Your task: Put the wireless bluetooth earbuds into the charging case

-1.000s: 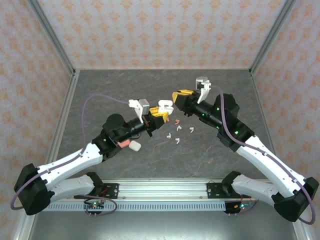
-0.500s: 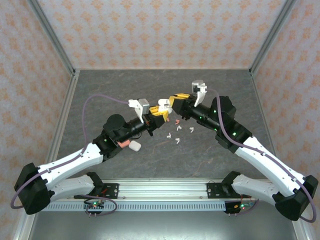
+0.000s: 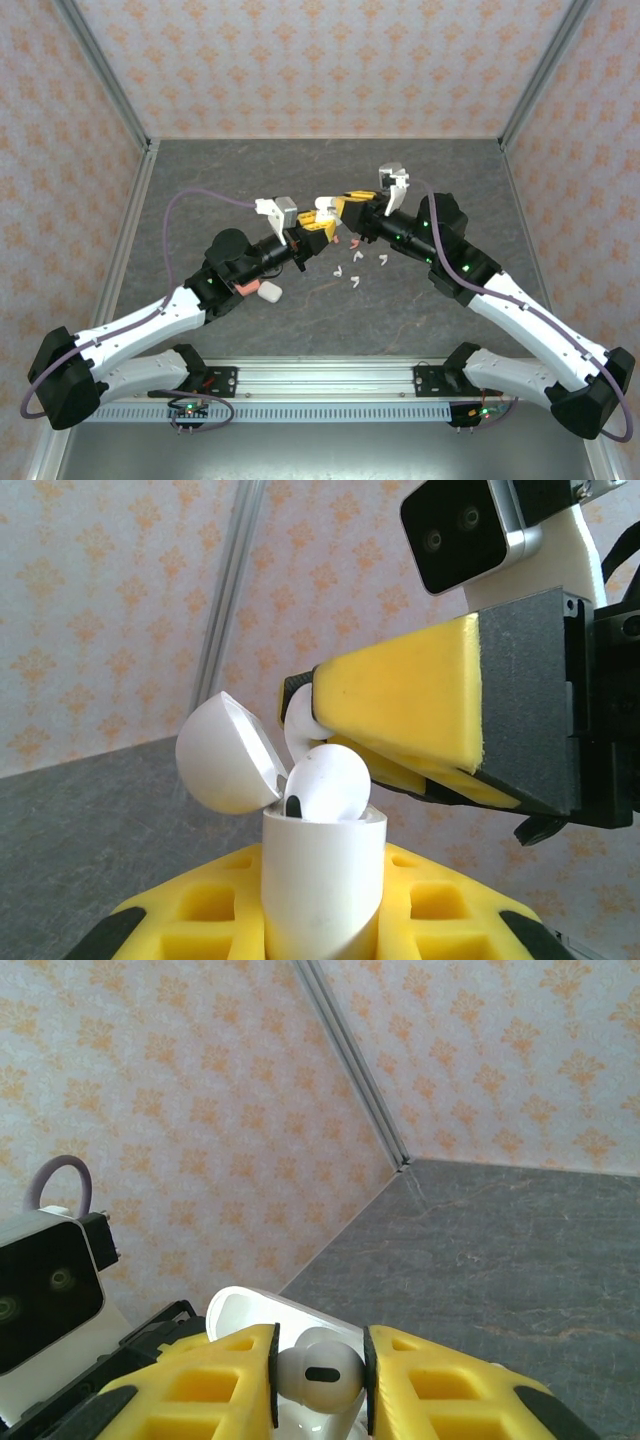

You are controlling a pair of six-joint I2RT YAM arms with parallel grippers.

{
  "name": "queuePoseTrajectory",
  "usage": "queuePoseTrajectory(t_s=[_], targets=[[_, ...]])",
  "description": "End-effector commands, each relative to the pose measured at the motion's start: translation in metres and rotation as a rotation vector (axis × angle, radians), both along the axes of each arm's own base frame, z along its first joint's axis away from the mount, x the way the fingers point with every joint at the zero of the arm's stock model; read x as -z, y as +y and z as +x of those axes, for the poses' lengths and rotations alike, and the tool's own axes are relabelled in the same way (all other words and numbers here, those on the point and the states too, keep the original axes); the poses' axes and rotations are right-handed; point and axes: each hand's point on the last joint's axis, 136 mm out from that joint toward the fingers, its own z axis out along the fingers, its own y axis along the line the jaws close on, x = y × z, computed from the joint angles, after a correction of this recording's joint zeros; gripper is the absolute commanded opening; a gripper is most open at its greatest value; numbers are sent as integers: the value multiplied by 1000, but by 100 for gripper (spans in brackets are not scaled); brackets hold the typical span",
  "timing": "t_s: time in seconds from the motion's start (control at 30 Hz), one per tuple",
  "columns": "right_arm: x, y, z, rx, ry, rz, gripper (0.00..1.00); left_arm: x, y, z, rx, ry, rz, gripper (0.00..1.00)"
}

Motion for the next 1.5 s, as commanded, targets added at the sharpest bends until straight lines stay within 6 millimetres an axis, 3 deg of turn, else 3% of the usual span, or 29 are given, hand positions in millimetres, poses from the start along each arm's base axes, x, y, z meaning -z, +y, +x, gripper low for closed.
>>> queuePoseTrajectory(t_s=[0.0,0.43,0.83,1.07,1.23,1.4,1.47], targets=[[7,3,-6,-22,20,-5,27,-41,6,-7,-9,-84,-95,0],[13,8,-9,-55,65,-39,28,-41,3,-6,-2,-93,-95,0],[-2,6,-11,-55,77,-35,44,-38,0,-4,3,-91,-97,0],[-24,-4,-10,-12,45,-69,60,-38,0,-6,12,-99,-99,0],[-36,-15,-9,-9,43,-82,77,-40,-1,-10,25,-108,-98,0],[-27,-12,-7,-95,124,-53,97,-41,-2,-13,43,-115,-100,0],[-22,-5,-11,-159,156,-46,99,-42,-2,-14,48,-117,-100,0]])
